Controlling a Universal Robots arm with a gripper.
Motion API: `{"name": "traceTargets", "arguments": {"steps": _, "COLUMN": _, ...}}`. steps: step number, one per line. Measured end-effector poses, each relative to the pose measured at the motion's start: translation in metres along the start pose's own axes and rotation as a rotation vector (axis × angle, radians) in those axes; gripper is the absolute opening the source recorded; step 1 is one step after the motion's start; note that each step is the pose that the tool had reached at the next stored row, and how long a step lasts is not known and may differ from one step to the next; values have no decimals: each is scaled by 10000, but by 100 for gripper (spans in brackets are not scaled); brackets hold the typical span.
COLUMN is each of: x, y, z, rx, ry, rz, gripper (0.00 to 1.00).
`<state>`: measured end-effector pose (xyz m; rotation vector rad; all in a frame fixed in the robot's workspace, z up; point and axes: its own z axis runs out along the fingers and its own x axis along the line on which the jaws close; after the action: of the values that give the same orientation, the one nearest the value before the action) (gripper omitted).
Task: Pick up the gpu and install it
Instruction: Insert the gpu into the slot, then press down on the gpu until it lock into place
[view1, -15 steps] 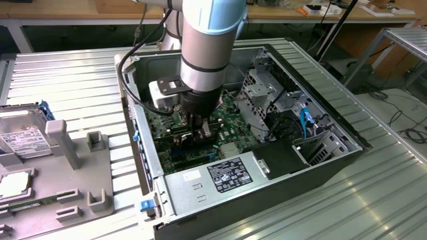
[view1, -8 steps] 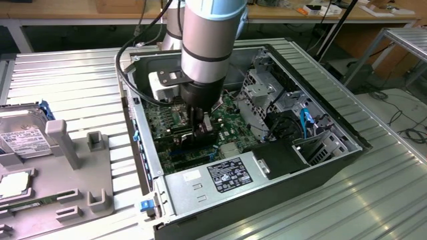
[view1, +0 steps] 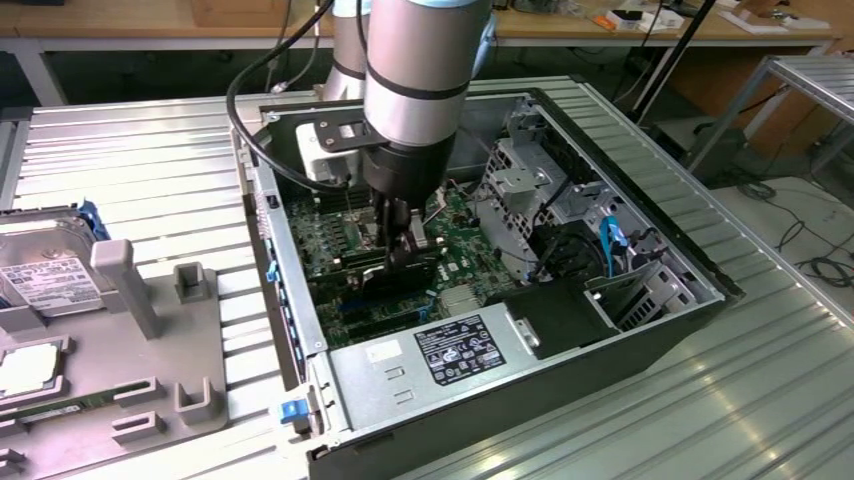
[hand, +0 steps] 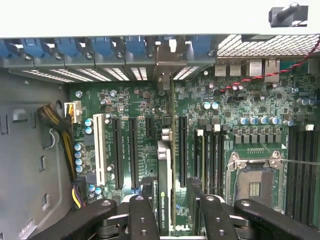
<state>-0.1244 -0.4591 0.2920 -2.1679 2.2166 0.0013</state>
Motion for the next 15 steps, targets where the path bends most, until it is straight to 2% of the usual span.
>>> {"name": "traceTargets", "arguments": {"steps": 1, "x": 0, "y": 0, "z": -1, "rx": -1, "ry": 1, "rz": 0, "gripper": 40}}
{"name": "traceTargets", "arguments": {"steps": 4, "x": 0, "y": 0, "z": 0, "rx": 0, "ry": 1, "rz": -1, "gripper": 20}}
{"name": "traceTargets", "arguments": {"steps": 5, "x": 0, "y": 0, "z": 0, "rx": -1, "ry": 1, "rz": 0, "gripper": 20}}
{"name": "traceTargets", "arguments": {"steps": 6, "x": 0, "y": 0, "z": -1, "rx": -1, "ry": 1, "rz": -1, "gripper": 11}}
{"name": "traceTargets", "arguments": {"steps": 15, "x": 0, "y": 0, "z": 0, "rx": -1, "ry": 1, "rz": 0, "gripper": 11}}
